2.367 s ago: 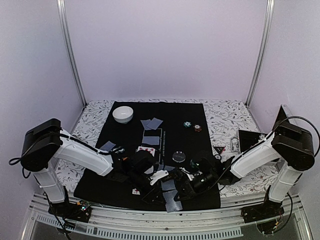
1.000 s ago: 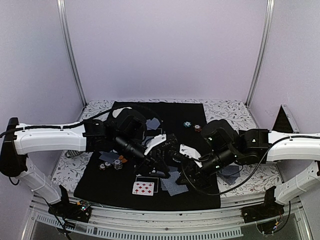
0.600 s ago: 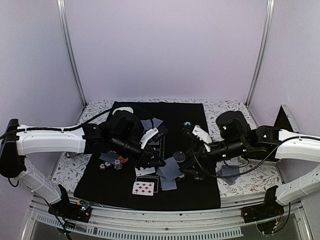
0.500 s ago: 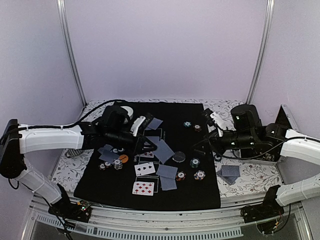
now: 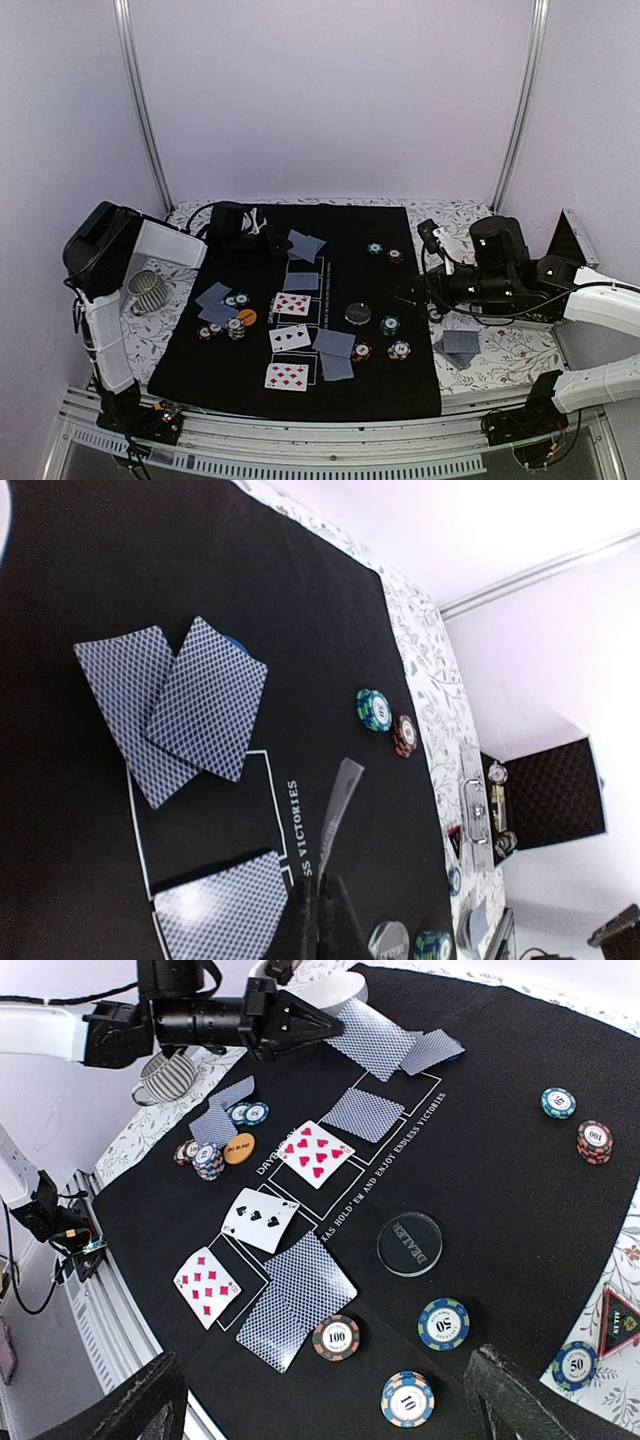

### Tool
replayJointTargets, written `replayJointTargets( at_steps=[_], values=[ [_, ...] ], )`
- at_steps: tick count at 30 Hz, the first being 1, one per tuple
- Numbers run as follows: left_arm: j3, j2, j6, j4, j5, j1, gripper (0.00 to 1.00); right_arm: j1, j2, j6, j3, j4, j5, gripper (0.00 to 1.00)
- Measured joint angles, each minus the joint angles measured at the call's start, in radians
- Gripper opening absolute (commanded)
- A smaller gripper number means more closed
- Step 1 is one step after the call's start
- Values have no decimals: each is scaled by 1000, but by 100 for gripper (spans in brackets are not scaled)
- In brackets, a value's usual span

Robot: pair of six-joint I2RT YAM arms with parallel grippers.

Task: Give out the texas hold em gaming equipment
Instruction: Distribute the poker card in the community card area.

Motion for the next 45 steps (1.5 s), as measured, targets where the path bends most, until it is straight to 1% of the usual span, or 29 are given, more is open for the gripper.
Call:
replayJointTargets(
  at_steps=[4, 12, 21, 22, 23, 26, 29, 34, 35, 37, 38, 40, 45],
  values=[
    [26, 91, -71, 44, 1, 6, 0, 0, 0, 4, 0, 5, 0, 99],
    [53, 176, -176, 76, 32, 21, 0, 0, 0, 8, 0, 10, 0, 99],
    [70, 235, -242, 92, 78, 39, 0, 0, 0, 8, 0, 12, 1, 99],
    [75, 247, -251, 101, 89, 40, 6, 0, 0, 8, 0, 12, 1, 99],
    [80, 259, -257, 109, 100, 41, 18, 0, 0, 8, 0, 12, 2, 99],
    [81, 281, -273, 119, 116, 44, 37, 0, 0, 11, 0, 11, 19, 99],
    [65, 266, -276, 130, 110, 46, 46, 0, 0, 19, 0, 1, 53, 99],
    [20, 163, -255, 97, 40, 40, 62, -8, 18, 27, 16, -69, 124, 99],
    [9, 134, -256, 93, 24, 37, 66, -19, 31, 30, 29, -90, 136, 99],
    [-8, 87, -255, 91, -5, 32, 80, -68, 61, 29, 56, -127, 149, 99],
    [-21, 60, -257, 90, -22, 29, 83, -112, 88, 29, 72, -144, 156, 99],
    [-48, 8, -266, 84, -60, 20, 84, -207, 159, 22, 106, -167, 173, 99],
    [-71, -69, -272, 63, -127, -5, 85, -343, 377, -26, 173, -199, 179, 99]
  ],
)
